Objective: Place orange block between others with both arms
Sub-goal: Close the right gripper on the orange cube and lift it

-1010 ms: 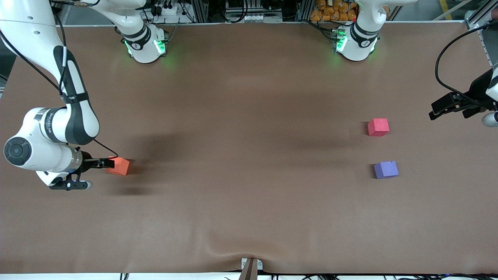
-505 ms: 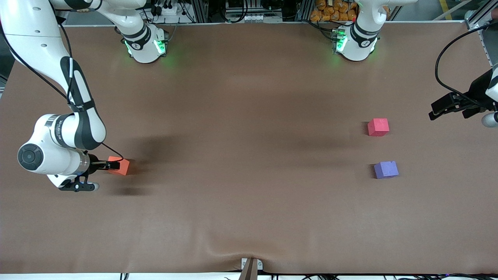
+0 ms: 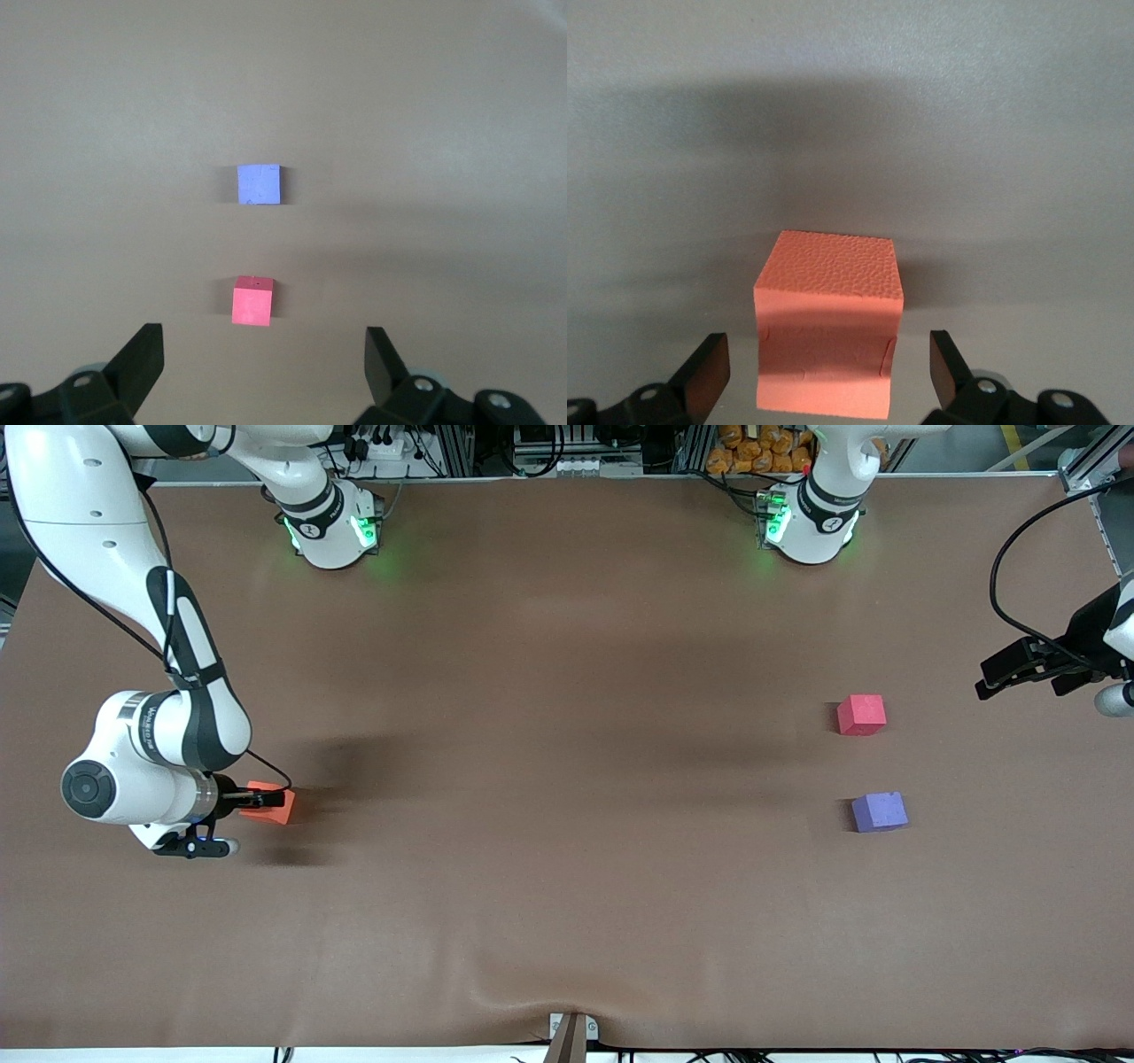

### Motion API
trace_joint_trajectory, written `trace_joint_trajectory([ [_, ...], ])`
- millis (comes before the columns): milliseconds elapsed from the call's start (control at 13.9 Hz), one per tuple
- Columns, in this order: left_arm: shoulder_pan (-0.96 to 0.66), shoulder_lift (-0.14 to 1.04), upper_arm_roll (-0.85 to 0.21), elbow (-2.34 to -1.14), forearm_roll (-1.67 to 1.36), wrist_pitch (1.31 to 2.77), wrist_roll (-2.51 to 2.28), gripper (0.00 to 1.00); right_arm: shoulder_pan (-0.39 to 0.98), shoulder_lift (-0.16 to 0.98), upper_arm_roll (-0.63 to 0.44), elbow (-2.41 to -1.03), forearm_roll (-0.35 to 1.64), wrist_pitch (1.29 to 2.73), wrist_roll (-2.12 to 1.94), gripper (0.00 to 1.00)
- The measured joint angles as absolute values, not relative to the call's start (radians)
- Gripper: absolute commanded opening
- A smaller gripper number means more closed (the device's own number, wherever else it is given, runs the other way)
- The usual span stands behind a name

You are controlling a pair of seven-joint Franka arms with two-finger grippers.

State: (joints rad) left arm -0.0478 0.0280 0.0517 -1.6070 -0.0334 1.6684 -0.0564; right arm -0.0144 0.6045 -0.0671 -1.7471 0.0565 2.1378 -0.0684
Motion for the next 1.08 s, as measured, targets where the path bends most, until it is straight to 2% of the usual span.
trace_joint_trajectory([
  [289,-0.048,0.028,0.052,-1.607,-0.033,1.668,-0.056,1.0,-0.014,0.628,-0.067,-1.747,0.057,2.155,-0.068,1.0],
  [361,-0.048,0.029,0.052,-1.607,-0.033,1.668,-0.056,1.0,-0.014,0.633,-0.067,-1.747,0.057,2.159,-0.068,0.88],
  [505,-0.048,0.029,0.052,-1.607,-0.033,1.668,-0.056,1.0,-0.014,0.639,-0.067,-1.747,0.057,2.17,-0.068,0.44],
  [577,-0.048,0.029,0.052,-1.607,-0.033,1.668,-0.056,1.0,-0.014,0.641,-0.067,-1.746,0.057,2.174,-0.068,0.27],
  [649,-0.048,0.029,0.052,-1.607,-0.033,1.668,-0.056,1.0,-0.014,0.641,-0.067,-1.745,0.057,2.175,-0.068,0.16],
  [793,-0.048,0.029,0.051,-1.607,-0.033,1.668,-0.056,1.0,-0.014,0.641,-0.067,-1.74,0.057,2.175,-0.068,0.11],
  [1082,-0.048,0.029,0.051,-1.607,-0.033,1.668,-0.056,1.0,-0.012,0.641,-0.067,-1.696,0.056,2.155,-0.069,0.11],
])
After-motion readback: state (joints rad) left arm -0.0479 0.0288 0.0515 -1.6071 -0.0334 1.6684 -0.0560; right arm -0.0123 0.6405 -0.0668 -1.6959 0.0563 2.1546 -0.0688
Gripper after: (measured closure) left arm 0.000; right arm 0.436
